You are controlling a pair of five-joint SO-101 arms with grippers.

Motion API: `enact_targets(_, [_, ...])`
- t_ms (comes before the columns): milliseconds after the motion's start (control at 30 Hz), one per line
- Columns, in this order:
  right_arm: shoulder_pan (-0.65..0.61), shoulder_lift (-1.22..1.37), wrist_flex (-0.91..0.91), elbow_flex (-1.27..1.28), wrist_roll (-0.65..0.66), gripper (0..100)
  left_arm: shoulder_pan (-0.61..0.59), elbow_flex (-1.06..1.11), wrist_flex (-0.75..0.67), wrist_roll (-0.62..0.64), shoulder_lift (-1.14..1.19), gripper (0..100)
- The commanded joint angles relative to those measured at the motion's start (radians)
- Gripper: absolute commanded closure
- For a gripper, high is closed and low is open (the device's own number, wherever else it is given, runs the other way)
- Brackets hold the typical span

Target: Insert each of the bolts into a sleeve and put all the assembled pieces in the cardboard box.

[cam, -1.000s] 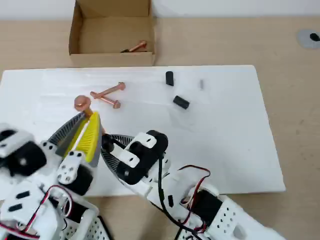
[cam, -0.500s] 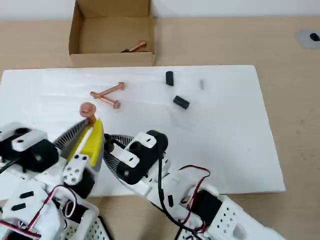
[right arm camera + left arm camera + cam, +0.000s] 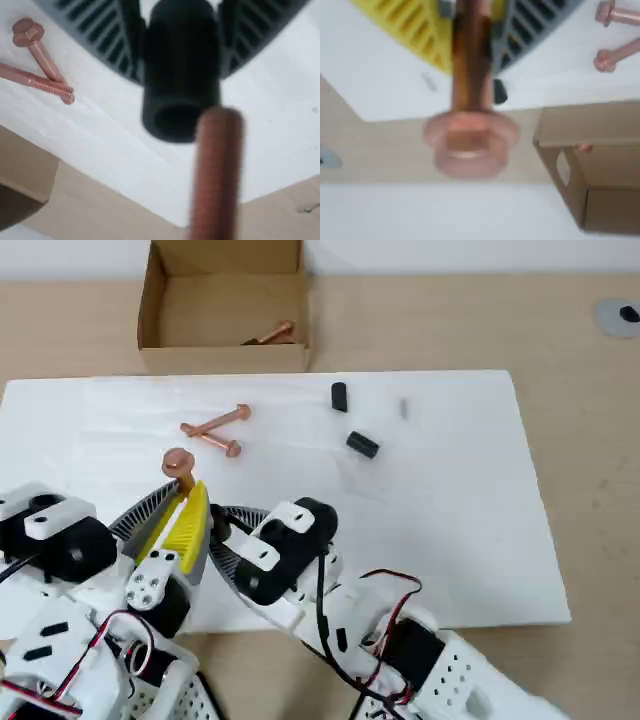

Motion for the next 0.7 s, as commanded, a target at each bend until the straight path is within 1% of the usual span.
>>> enact_targets(0, [0.018, -0.027, -0.026, -0.012, -0.002, 98.9, -0.044, 0.037, -0.097, 0.043, -0.024, 99])
enact_targets(100, [0.018, -0.027, -0.025, -0.012, -0.002, 98.9, -0.055, 0.100, -0.149, 0.046, -0.062, 99])
enact_targets(267, [0.018, -0.027, -0.025, -0.012, -0.002, 98.9, -0.060, 0.121, -0.144, 0.052, -0.065, 99])
enact_targets(600, [0.018, -0.027, -0.026, -0.012, -0.002, 98.9, -0.046, 0.114, -0.060, 0.052, -0.065, 99])
enact_targets(667, [0.018, -0.027, -0.026, -0.012, -0.002, 98.9, -0.021, 0.112, -0.052, 0.052, -0.065, 99])
